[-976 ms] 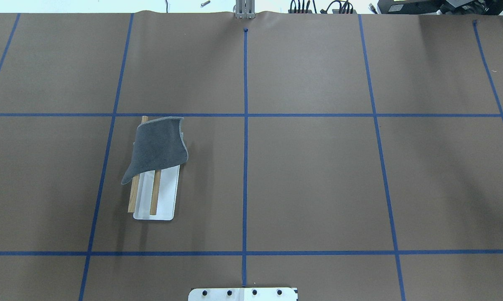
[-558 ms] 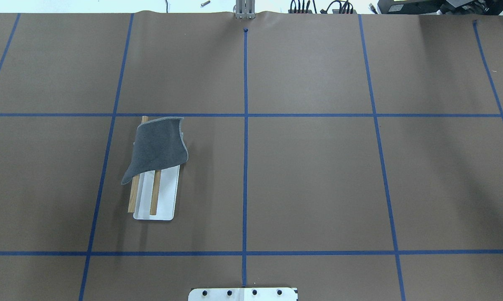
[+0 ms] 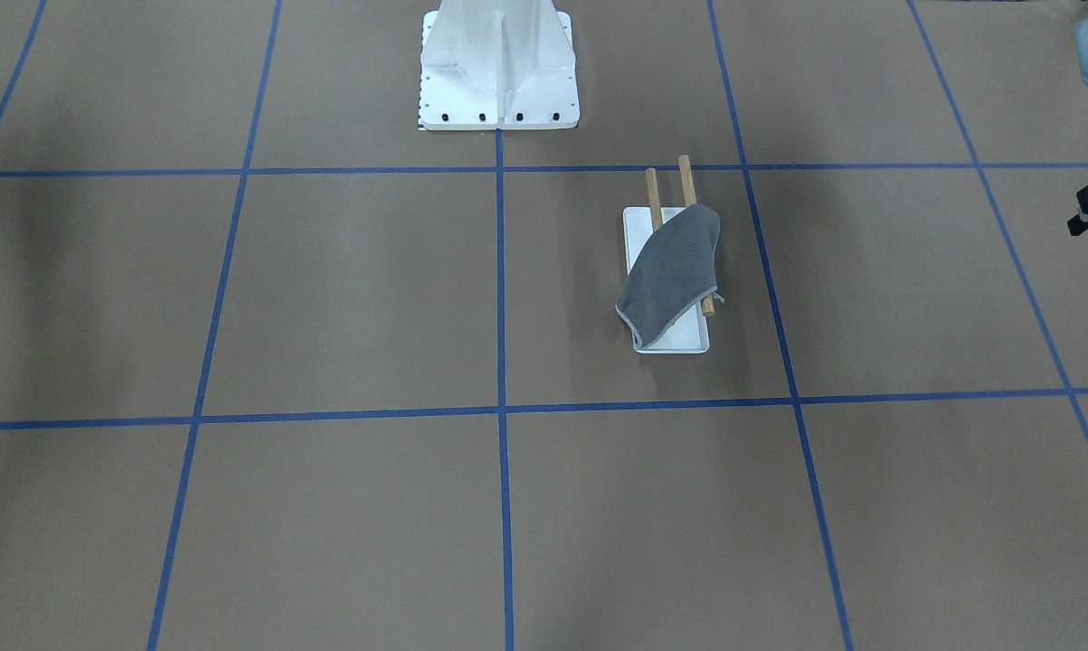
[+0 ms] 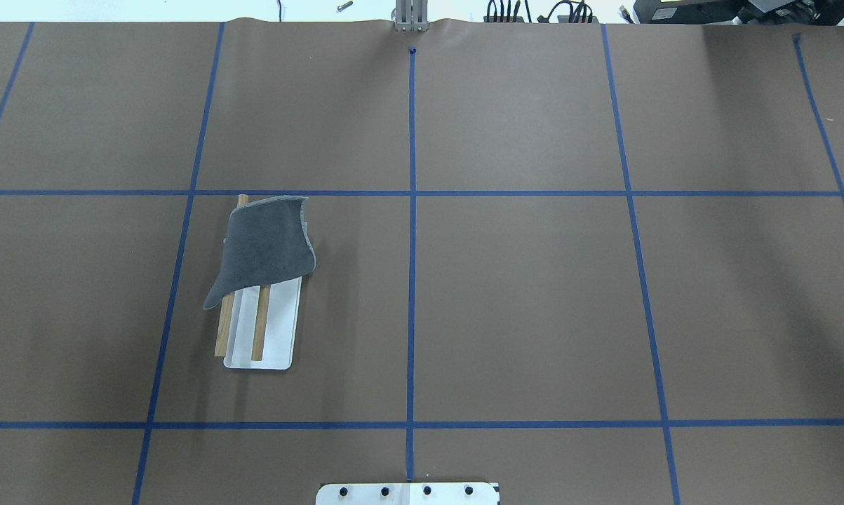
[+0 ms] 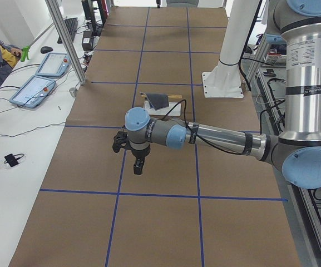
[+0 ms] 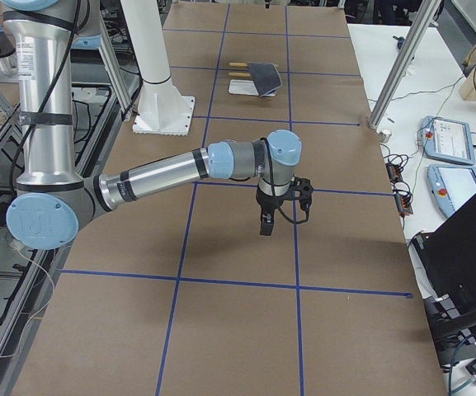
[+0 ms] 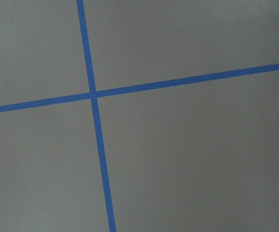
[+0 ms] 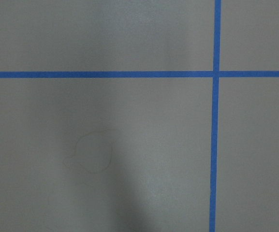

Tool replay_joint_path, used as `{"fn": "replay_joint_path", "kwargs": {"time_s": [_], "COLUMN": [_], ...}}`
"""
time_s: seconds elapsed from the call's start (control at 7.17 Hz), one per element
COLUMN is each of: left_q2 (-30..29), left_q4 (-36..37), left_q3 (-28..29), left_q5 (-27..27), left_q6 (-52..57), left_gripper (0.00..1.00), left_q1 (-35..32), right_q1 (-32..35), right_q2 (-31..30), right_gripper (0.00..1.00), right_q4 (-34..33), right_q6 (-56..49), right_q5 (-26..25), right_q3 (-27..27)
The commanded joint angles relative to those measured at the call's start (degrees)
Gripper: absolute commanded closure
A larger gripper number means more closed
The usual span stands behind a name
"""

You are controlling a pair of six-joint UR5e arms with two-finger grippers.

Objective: Hang towel on rack

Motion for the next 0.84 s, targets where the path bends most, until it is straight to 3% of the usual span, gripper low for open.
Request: {"fn": "replay_joint_path", "kwargs": {"time_s": [0.0, 0.28, 0.7], "left_q2": [-0.94, -0.60, -0.95], "left_q4": [-0.09, 0.87, 3.07], "left_q3": [-0.78, -5.08, -4.92], "left_q5": [-0.12, 0.15, -0.11], "left_q6": [-0.16, -0.25, -0.25], "left_gripper": [0.01, 0.01, 0.01], "left_q1": [0.00, -0.26, -0.09], "right_q1": [0.04, 0.04, 0.04], "right_q2": [-0.03, -0.12, -0.21], "right_gripper": [0.00, 0.00, 0.00], "right_q4": [0.01, 0.01, -0.08], "right_q6": [0.12, 0.12, 0.29], "right_q5": [0.33, 0.33, 1.30], "right_q3": [-0.09, -0.09, -0.09]}}
